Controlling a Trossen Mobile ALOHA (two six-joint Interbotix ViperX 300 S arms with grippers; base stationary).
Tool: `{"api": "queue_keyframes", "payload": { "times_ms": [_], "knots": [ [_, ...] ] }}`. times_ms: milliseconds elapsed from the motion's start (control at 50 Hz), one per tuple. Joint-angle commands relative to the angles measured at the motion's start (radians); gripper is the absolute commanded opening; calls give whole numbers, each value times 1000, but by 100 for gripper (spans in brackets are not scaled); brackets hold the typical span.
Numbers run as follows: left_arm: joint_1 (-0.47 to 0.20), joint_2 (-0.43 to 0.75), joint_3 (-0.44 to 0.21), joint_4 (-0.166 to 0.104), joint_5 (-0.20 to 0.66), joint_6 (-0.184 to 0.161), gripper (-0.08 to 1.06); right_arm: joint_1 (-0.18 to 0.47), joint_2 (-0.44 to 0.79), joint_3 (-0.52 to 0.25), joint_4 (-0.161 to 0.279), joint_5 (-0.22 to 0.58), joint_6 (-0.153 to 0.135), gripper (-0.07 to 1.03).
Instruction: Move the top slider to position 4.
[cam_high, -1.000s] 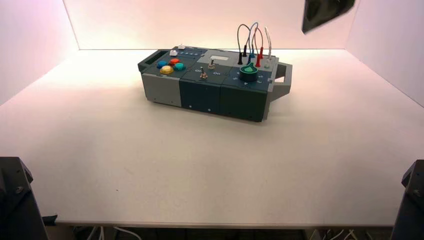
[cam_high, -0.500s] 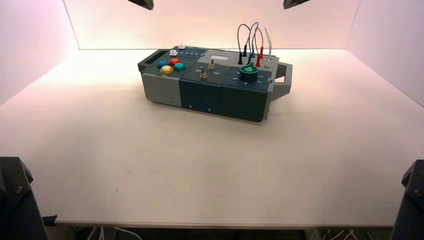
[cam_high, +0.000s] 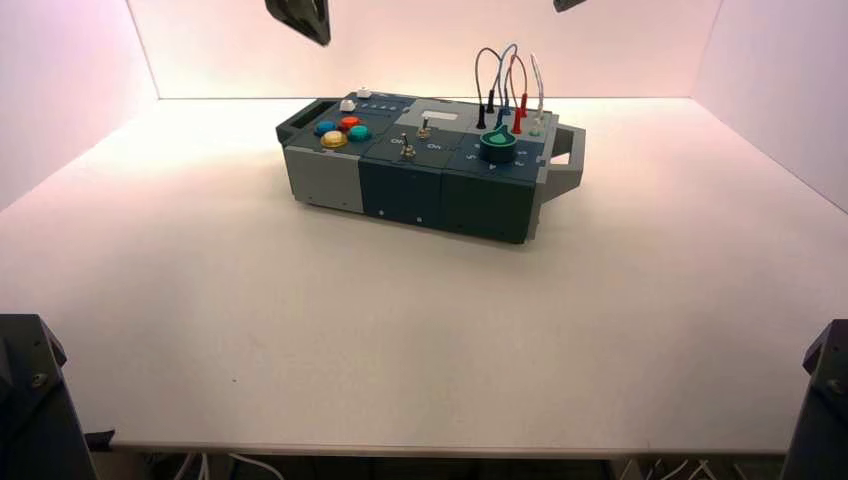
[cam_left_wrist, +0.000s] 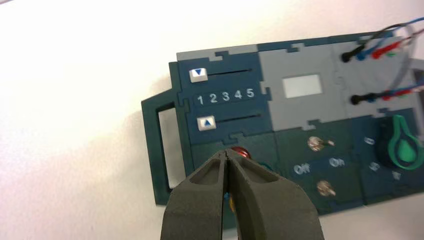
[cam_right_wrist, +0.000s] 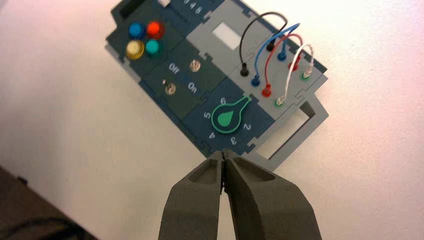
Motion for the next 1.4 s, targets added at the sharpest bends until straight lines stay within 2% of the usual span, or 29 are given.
{"api": "queue_keyframes", "payload": {
  "times_ms": [20,120,220,340,720,1000,1400],
  "knots": [
    [2,23,-71,14,-12,6,-3,-2,-3,-32,9,17,-44,-2],
    [2,55,-98,28,-37,6,-3,-2,12,-34,15,17,-94,-2],
    [2,86,-130,43,-63,6,-3,-2,31,-37,32,17,-118,-2],
    [2,124,-163,51,-98,6,-3,-2,54,-48,32,9,-118,-2],
    [2,201,-210,54,-173,6,-3,-2,74,-54,38,-2,-112,-2],
    [-3,242,-236,54,-164,6,-3,-2,87,-54,38,-3,-110,-2],
    [-15,259,-236,54,-163,6,-3,-2,98,-51,38,-6,-110,-2]
  ]
}}
